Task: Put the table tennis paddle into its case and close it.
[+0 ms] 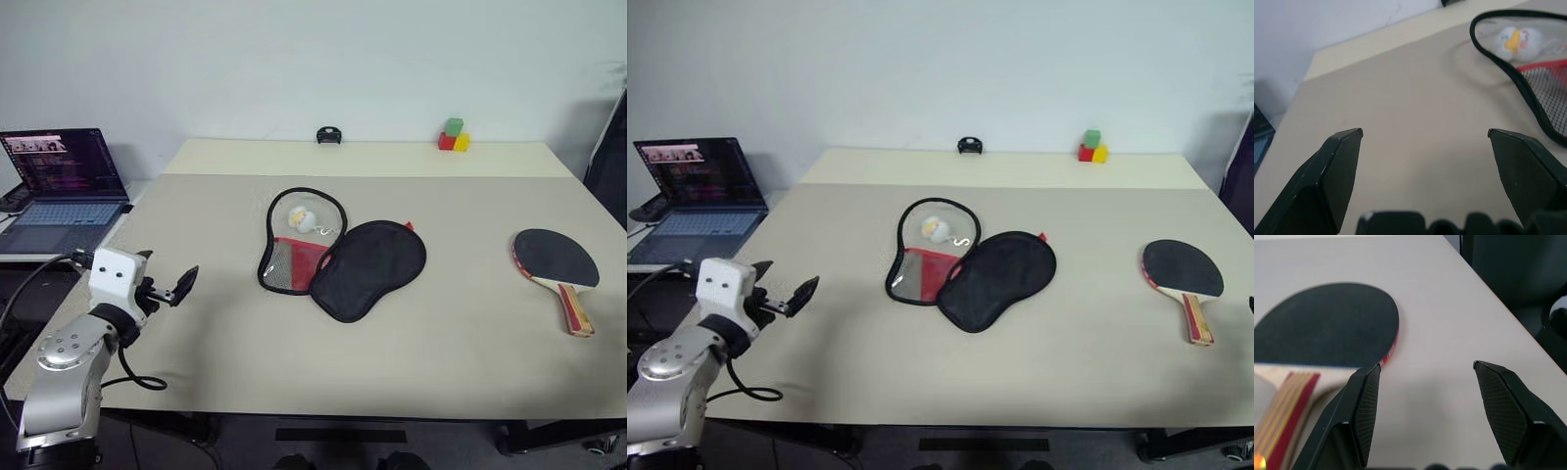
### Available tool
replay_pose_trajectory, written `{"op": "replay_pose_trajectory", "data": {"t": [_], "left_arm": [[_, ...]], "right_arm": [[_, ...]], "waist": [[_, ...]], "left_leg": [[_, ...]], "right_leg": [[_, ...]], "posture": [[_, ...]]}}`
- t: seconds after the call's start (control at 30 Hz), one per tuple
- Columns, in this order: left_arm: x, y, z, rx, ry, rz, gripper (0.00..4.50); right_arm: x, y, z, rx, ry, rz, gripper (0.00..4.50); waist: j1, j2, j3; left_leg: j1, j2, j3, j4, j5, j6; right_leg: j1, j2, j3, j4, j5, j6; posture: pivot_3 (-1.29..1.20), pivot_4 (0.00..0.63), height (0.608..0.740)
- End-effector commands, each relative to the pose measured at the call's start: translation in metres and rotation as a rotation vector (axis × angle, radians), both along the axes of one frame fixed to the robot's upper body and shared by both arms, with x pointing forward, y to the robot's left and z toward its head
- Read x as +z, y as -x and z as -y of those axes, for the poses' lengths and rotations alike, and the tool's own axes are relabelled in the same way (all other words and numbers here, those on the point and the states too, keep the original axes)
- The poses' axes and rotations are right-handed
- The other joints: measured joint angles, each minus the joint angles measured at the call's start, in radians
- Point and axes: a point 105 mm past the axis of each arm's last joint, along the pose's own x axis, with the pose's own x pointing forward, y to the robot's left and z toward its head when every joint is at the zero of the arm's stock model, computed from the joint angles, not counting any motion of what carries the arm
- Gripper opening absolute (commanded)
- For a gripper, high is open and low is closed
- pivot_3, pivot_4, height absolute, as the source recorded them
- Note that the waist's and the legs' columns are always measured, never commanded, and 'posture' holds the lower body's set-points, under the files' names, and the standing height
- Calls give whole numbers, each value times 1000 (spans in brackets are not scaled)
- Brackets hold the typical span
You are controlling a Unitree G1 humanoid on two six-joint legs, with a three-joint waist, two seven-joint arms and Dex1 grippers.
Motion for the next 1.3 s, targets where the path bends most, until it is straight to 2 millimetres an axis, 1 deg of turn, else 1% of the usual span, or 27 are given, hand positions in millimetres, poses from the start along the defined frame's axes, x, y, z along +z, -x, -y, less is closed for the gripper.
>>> {"op": "replay_pose_trajectory", "data": {"t": [0.03,0.13,0.37,0.47,0.6,0.67,0.77,0.8,0.9,1.0,1.03,1.17,1.23,1.27,1.3], "left_arm": [[13,5,-5,16,-9,44,4500],[11,6,-9,31,-8,46,4500],[14,8,-13,50,17,61,4500],[17,11,-15,55,22,72,4500],[20,13,-16,42,22,77,4500],[21,12,-21,64,26,82,4500],[23,9,-27,69,31,87,4500],[25,7,-25,65,28,93,4500],[33,1,-26,57,24,111,4500],[31,-2,-26,50,11,104,4500],[31,-4,-23,38,6,101,4500],[35,-11,-20,14,2,107,4500],[37,-16,-16,-21,8,101,4500],[37,-18,-7,-78,1,88,4500],[37,-19,-1,-118,-4,78,4500]], "right_arm": [[21,4,9,-34,29,60,3279],[26,6,12,-48,20,84,3279],[38,0,0,27,18,102,3279],[38,-5,-4,36,8,109,3279],[31,-16,-15,77,-25,106,3279],[25,-17,-19,84,-34,94,3279],[22,-17,-27,103,-32,103,3279],[21,-18,-30,103,-44,119,3279],[11,-19,-51,156,-65,133,3279],[8,-21,-63,170,-80,143,3279],[9,-22,-67,189,-74,143,3279],[31,-28,-80,252,-70,197,3279],[48,-34,-97,328,-62,225,3279],[60,-38,-109,390,-49,238,3279],[67,-39,-119,433,-40,245,3279]], "waist": [[-1,0,0],[-1,0,0],[-3,0,0],[-4,0,0],[-5,0,0],[-5,0,0],[-5,0,0],[-5,0,0],[-4,0,0],[-4,0,0],[-4,0,0],[-4,0,-1],[-5,0,0],[-6,0,0],[-7,0,0]], "left_leg": [[0,0,0,0,0,0],[1,0,0,1,0,0],[1,0,0,1,0,0],[1,0,0,1,0,0],[1,0,0,1,0,0],[1,0,0,1,0,0],[1,0,0,1,0,0],[1,0,0,1,0,0],[1,0,-1,1,0,0],[1,0,-1,1,0,0],[1,0,-1,1,0,0],[1,0,-1,1,0,0],[1,0,-1,1,0,0],[1,0,-1,1,0,0],[1,0,-1,1,0,0]], "right_leg": [[0,0,0,0,0,0],[1,0,0,1,0,0],[1,0,0,1,0,0],[1,0,0,0,0,0],[1,0,0,0,0,0],[1,0,0,1,0,0],[1,0,0,0,0,0],[1,0,0,0,0,0],[1,0,0,0,0,0],[1,0,-1,1,0,1],[1,0,0,1,0,1],[0,0,0,1,0,1],[0,0,0,1,0,1],[0,0,0,1,0,1],[0,0,0,2,0,1]], "posture": [[0,150,740],[0,150,740],[0,150,740],[0,150,740],[0,150,740],[0,150,740],[0,150,740],[0,150,740],[0,150,740],[0,150,740],[0,150,740],[0,150,740],[0,150,740],[0,150,740],[0,150,740]]}}
